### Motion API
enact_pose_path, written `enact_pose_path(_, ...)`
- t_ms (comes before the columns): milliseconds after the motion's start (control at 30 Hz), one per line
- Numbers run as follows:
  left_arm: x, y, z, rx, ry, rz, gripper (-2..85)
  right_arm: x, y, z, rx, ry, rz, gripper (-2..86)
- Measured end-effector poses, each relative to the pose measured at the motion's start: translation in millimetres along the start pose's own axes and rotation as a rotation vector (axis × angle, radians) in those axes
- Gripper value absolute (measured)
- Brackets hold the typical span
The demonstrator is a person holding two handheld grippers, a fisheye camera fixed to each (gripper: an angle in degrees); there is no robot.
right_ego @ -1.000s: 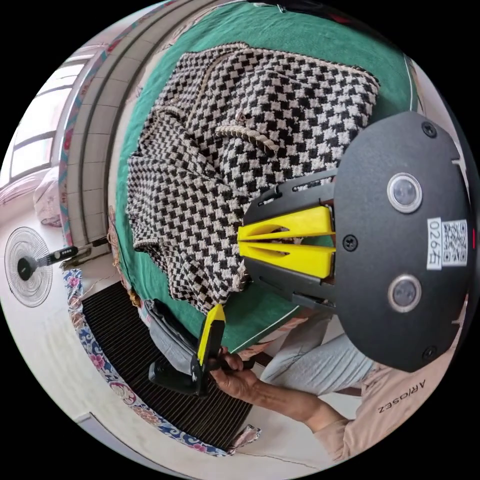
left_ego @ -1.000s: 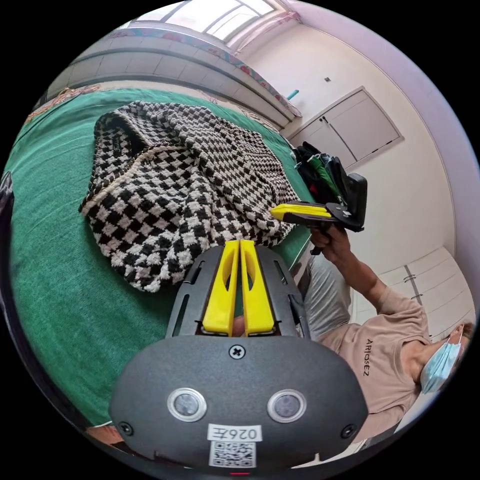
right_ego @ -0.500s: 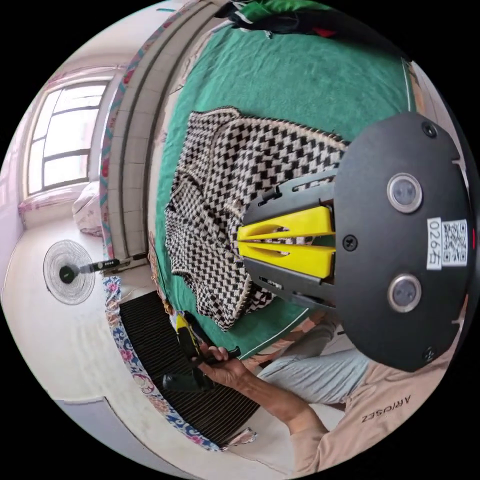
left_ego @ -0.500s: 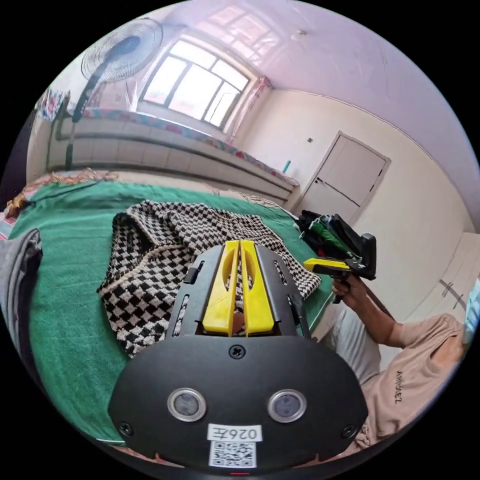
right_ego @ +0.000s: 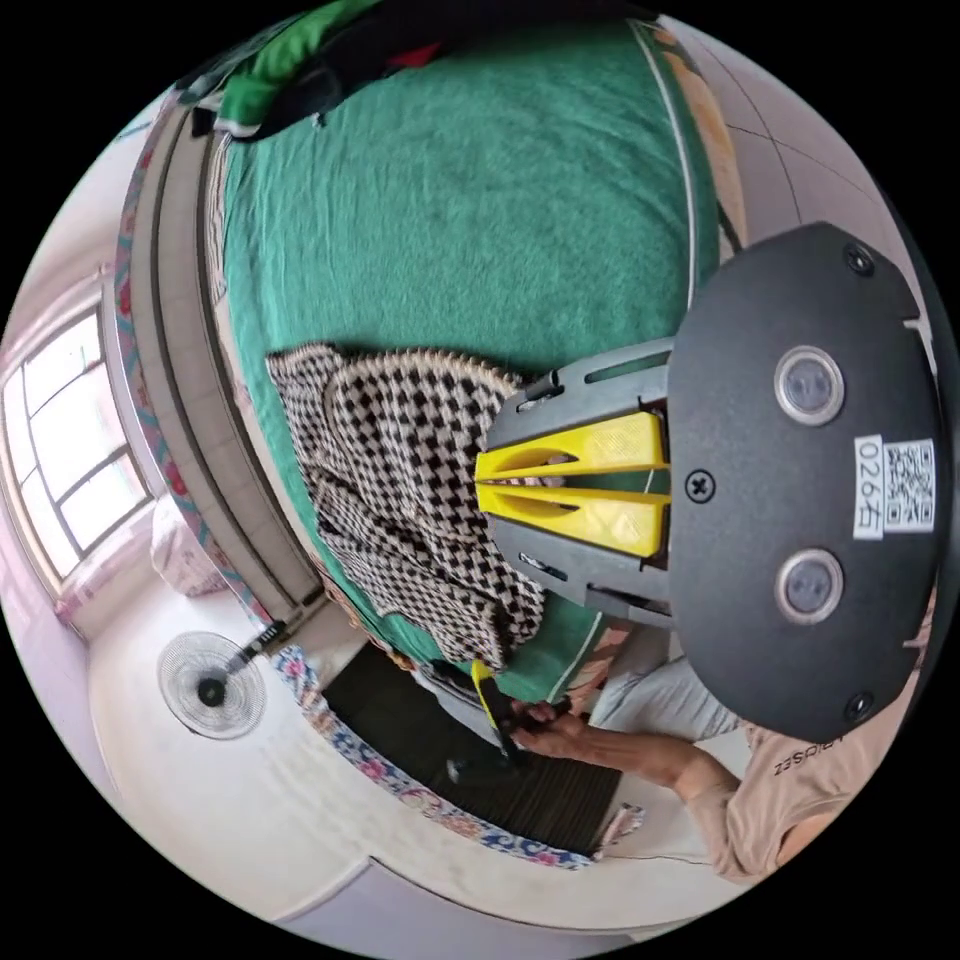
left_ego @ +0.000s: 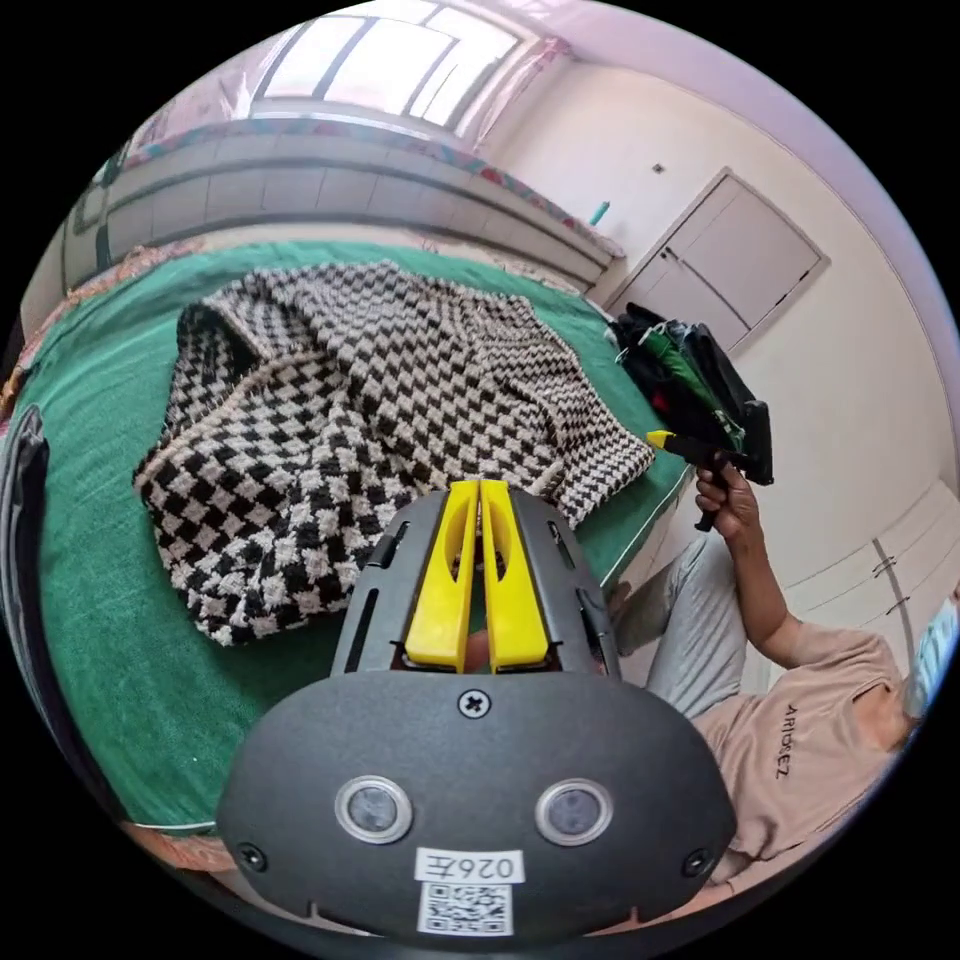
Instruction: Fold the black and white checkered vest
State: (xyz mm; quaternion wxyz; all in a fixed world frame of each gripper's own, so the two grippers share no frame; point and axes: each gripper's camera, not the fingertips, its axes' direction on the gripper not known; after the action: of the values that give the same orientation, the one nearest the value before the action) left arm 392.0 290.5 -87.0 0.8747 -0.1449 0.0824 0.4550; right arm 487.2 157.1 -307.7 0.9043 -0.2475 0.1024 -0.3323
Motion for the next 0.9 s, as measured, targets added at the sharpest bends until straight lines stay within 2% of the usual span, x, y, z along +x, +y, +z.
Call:
enact_pose_path(67, 27.6, -15.3, 4.5, 0.051, 0.055, 0.094, -1.0, 25.7, -12.0, -23.3, 0.045, -0.008, 0.094, 1.0)
enact_pose_path(133, 61.7, -50.8, 32.3, -0.027, 0.209, 0.218, -1.0, 42.9, -17.9, -37.4, 0.077, -0.022, 0.165, 2.1)
enact_pose_path(233, 93.5, -94.9, 78.5, -0.071, 0.315, 0.249, -1.0, 59.2, -26.3, -50.3, 0.096, -0.058, 0.224, 3.1)
enact_pose_path(500, 142.8, -215.9, 208.3, -0.190, 0.230, 0.151, -0.7, 62.2, -56.4, -30.6, -0.048, -0.024, 0.210, 6.0)
enact_pose_path(600, 163.3, -260.5, 259.6, -0.278, 0.080, 0.159, 0.5, 67.7, -63.1, -23.2, -0.056, -0.053, 0.221, 6.4)
enact_pose_path(667, 176.1, -284.8, 290.5, -0.330, -0.033, 0.176, 4.3, 67.1, -67.5, -22.5, -0.068, -0.051, 0.199, 6.9)
enact_pose_path(700, 185.1, -299.0, 312.6, -0.384, -0.061, 0.203, 9.3, 66.7, -67.6, -22.5, -0.069, -0.048, 0.193, 7.1)
enact_pose_path(900, 218.7, -342.5, 408.1, -0.684, -0.046, 0.226, 22.9, 66.4, -60.5, -13.1, -0.122, -0.144, 0.142, 6.2)
